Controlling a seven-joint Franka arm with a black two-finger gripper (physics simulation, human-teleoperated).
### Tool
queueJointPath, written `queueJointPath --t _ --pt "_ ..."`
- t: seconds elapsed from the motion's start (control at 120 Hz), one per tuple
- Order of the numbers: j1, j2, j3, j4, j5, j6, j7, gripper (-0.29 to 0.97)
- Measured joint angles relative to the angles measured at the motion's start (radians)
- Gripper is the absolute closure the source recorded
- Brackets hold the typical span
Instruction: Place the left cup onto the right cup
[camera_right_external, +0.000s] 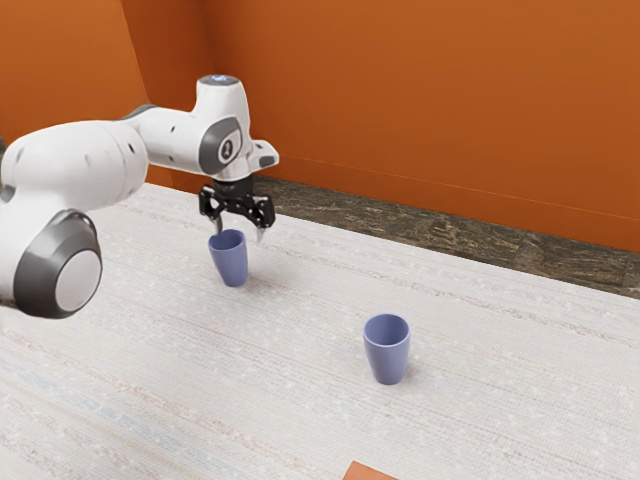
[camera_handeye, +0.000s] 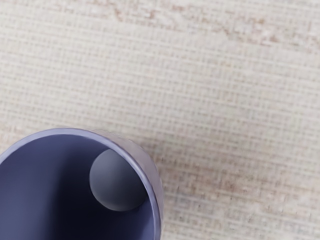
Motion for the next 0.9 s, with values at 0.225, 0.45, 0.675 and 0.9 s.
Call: queueJointPath --t 0.225,0.45,0.675,0.9 --pt "0.004 0.070 0.000 0.065 -0.038 0.067 0.020 0.00" --pt "0.013 0.087 0.004 0.054 -0.073 0.103 0.034 0.00" --pt "0.014 0.100 0.005 0.043 -0.092 0.118 0.044 0.00" --pt "0.014 0.111 0.006 0.021 -0.112 0.135 0.051 0.03"
